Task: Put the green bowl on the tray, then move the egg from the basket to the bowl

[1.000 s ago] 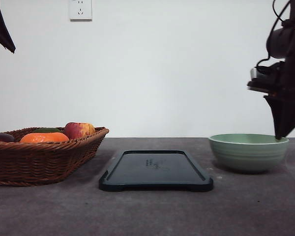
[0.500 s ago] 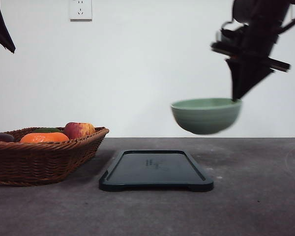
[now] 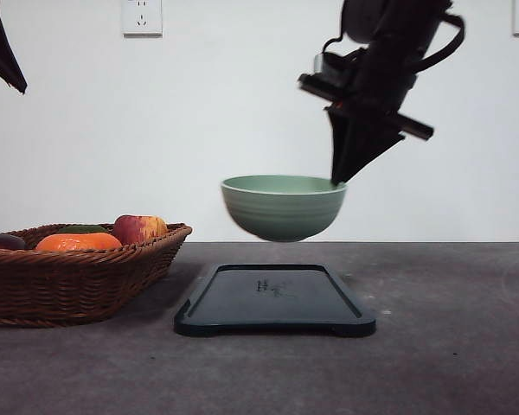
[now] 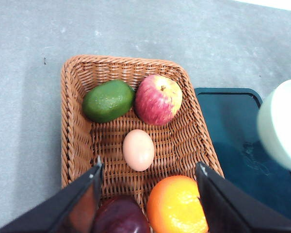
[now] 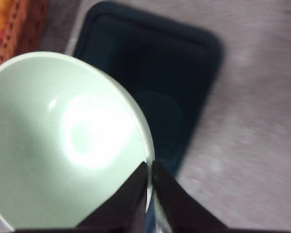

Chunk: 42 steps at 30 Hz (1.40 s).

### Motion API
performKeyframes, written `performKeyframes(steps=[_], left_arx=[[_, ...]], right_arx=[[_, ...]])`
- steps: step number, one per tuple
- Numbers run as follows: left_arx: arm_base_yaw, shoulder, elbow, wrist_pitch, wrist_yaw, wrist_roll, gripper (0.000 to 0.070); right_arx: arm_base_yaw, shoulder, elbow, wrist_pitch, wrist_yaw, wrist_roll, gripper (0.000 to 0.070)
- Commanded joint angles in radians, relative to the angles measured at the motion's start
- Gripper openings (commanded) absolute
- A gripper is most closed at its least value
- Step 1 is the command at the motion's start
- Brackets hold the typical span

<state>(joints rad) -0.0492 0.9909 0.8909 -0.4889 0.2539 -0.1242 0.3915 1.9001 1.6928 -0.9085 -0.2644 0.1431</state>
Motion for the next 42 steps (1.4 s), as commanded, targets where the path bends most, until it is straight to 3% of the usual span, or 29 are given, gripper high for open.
performKeyframes(steps=[1, 14, 16, 20, 26, 29, 37, 42], left_arx=[[-0.003, 0.005, 0.023, 0.009, 0.003, 0.0, 0.0385], [-0.003, 0.005, 0.023, -0.001, 0.003, 0.0, 0.0385], [-0.003, 0.005, 0.023, -0.01, 0.003, 0.0, 0.0385], [-0.003, 0.005, 0.023, -0.022, 0.003, 0.0, 0.0385], [-0.003, 0.005, 0.023, -0.021, 0.003, 0.0, 0.0385], [-0.003, 0.005, 0.023, -0.02, 0.003, 0.0, 0.0385], [-0.003, 0.005, 0.023, -0.02, 0.002, 0.001, 0.0385], [-0.003, 0.005, 0.023, -0.024, 0.002, 0.001, 0.0386]], right_arx=[[0.017, 0.043, 0.024, 0.012, -0.005, 0.027, 0.0], [0.06, 0.161, 0.024, 0.039, 0.007, 0.032, 0.0], [0.062, 0.161, 0.024, 0.04, 0.006, 0.032, 0.0034], [0.062, 0.152, 0.024, 0.04, 0.007, 0.032, 0.0217], [0.057, 0.096, 0.025, 0.044, 0.017, -0.004, 0.0225], [0.058, 0.052, 0.015, 0.059, 0.087, -0.017, 0.0225], [0.058, -0.174, -0.264, 0.347, 0.089, -0.022, 0.0223], [0.051, -0.358, -0.495, 0.482, 0.082, -0.065, 0.0208]])
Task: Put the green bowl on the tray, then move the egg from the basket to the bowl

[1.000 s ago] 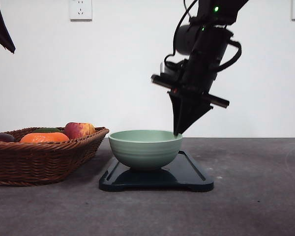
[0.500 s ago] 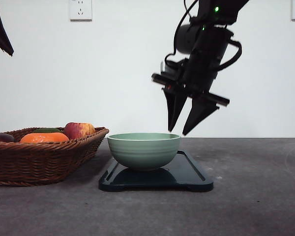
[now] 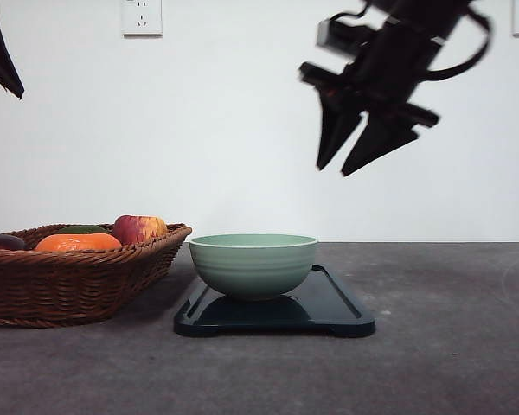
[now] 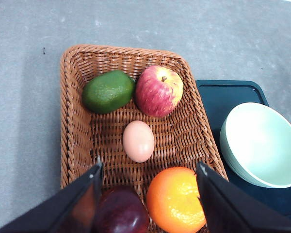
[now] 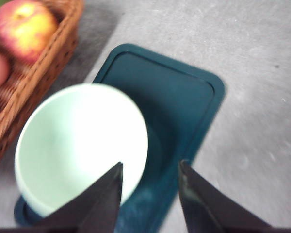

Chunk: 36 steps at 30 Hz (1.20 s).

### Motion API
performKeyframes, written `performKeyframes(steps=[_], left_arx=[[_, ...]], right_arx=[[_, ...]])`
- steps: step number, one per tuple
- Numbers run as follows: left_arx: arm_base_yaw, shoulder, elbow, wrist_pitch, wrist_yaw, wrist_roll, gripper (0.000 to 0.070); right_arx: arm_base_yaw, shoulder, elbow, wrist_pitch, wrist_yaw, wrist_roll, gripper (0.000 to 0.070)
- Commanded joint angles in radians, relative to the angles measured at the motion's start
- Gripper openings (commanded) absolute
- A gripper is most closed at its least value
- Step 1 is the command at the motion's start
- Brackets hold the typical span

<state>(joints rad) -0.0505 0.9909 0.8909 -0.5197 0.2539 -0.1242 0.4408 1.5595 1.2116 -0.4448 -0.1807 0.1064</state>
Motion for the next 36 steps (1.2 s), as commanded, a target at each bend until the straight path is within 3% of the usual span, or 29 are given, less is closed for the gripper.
performKeyframes(steps=[1, 8, 16, 22, 28, 36], left_arx=[[-0.002, 0.005, 0.023, 0.002, 0.003, 0.001, 0.0386], [-0.002, 0.005, 0.023, -0.023, 0.003, 0.001, 0.0386], [-0.002, 0.005, 0.023, -0.061, 0.003, 0.001, 0.0391], [-0.002, 0.013, 0.04, -0.143, 0.006, 0.005, 0.0473], [-0.018, 0.089, 0.105, -0.181, 0.006, 0.017, 0.0472], [-0.104, 0.313, 0.249, -0.19, -0.033, 0.019, 0.0472]], right_arx=[[-0.002, -0.05, -0.053, 0.03, -0.001, -0.033, 0.0208], [-0.048, -0.281, -0.316, 0.113, -0.002, -0.048, 0.0208], [-0.116, -0.513, -0.518, 0.116, -0.002, -0.145, 0.0208], [-0.158, -0.585, -0.544, 0.111, -0.002, -0.191, 0.0208], [-0.171, -0.585, -0.544, 0.106, -0.002, -0.196, 0.0208], [-0.171, -0.585, -0.544, 0.1, -0.003, -0.196, 0.0208]])
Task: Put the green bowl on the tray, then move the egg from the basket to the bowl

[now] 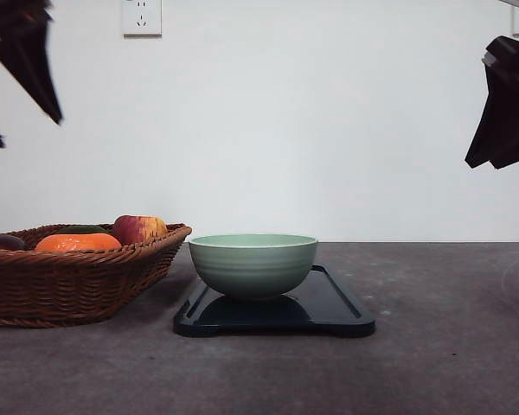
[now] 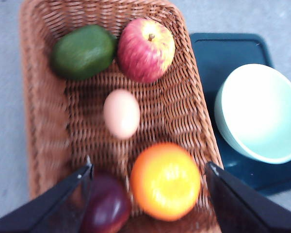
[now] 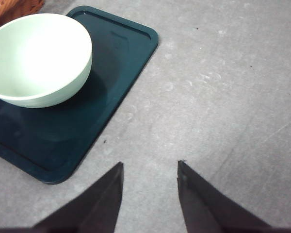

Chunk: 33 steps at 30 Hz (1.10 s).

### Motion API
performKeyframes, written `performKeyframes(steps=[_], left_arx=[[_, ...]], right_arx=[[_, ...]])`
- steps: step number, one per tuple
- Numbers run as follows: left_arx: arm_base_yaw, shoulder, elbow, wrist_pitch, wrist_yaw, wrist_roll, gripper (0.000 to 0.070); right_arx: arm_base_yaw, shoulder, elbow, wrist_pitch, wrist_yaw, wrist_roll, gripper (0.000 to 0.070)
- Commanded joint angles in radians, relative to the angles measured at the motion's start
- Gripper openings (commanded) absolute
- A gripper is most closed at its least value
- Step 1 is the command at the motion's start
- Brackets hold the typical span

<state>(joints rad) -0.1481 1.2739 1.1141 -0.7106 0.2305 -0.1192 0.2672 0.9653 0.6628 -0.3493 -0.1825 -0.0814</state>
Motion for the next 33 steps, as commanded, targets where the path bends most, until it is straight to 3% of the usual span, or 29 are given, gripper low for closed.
performKeyframes(steps=[1, 13, 18, 33], left_arx=[[-0.017, 0.061, 0.043, -0.001, -0.024, 0.015, 0.0472], [-0.1, 0.369, 0.182, 0.073, -0.171, 0.04, 0.0472], [-0.101, 0.436, 0.186, 0.134, -0.183, 0.032, 0.0472], [-0.101, 0.545, 0.186, 0.167, -0.209, 0.029, 0.0472]], right_arx=[[0.002, 0.009, 0.005, 0.004, -0.001, -0.008, 0.0208], [0.002, 0.009, 0.005, 0.005, -0.001, -0.009, 0.0208], [0.002, 0.009, 0.005, 0.007, -0.001, -0.01, 0.0208], [0.002, 0.009, 0.005, 0.009, -0.001, -0.01, 0.0208]])
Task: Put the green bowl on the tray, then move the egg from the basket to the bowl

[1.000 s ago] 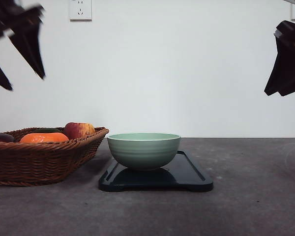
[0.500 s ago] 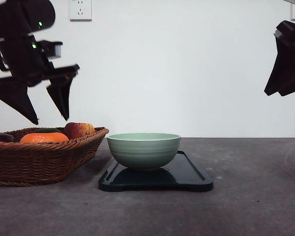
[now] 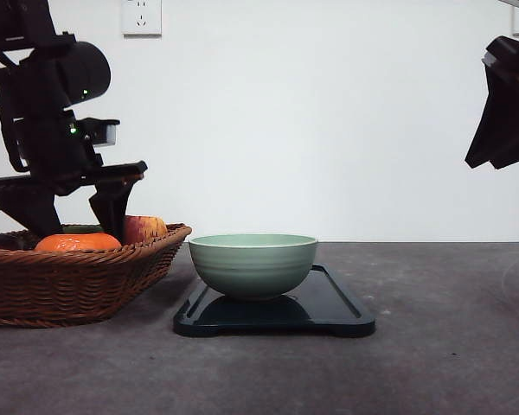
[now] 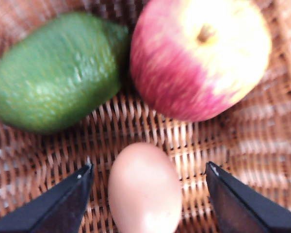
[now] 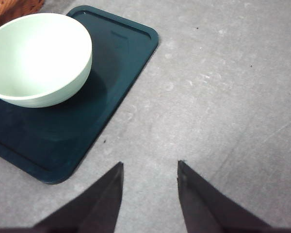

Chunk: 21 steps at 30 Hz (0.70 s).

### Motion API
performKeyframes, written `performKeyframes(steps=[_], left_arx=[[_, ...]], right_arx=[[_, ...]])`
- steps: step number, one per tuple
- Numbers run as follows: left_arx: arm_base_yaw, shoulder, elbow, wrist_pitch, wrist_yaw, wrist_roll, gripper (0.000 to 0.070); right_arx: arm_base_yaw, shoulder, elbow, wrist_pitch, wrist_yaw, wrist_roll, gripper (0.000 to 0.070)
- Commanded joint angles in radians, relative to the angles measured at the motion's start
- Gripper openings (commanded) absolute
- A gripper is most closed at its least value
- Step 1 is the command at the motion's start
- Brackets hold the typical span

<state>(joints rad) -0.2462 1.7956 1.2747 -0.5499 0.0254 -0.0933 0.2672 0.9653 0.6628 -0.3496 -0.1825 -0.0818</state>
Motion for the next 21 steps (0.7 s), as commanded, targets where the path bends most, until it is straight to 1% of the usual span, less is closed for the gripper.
performKeyframes(steps=[1, 21], left_arx=[[-0.003, 0.026, 0.025, 0.006, -0.003, 0.003, 0.0472], [-0.003, 0.069, 0.025, 0.002, -0.004, 0.002, 0.0471]], right_arx=[[0.002, 0.009, 0.005, 0.009, -0.001, -0.01, 0.0208], [0.002, 0.009, 0.005, 0.009, -0.001, -0.01, 0.0208]])
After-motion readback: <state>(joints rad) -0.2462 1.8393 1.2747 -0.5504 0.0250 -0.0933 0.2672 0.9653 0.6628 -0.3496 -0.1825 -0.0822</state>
